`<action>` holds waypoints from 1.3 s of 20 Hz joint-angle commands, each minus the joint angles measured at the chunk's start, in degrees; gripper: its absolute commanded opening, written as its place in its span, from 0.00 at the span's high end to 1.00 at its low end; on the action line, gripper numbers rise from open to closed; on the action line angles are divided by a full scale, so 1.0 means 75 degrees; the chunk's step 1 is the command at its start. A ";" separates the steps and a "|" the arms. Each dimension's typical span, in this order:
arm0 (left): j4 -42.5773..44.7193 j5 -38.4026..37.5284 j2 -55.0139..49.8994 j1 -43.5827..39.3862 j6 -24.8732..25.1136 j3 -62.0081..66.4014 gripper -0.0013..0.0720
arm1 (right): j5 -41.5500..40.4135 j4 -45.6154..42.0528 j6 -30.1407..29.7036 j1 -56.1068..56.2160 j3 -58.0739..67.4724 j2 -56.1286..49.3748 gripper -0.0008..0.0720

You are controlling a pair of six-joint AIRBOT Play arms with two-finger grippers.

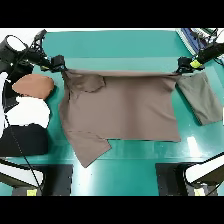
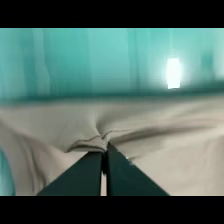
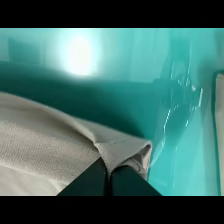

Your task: Fold the shirts.

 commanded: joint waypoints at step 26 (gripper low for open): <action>0.0160 -0.0420 0.5741 -0.0015 -0.0752 -0.8923 0.22 | -0.1440 -0.0332 -0.0192 -0.0297 -0.6181 0.4517 0.38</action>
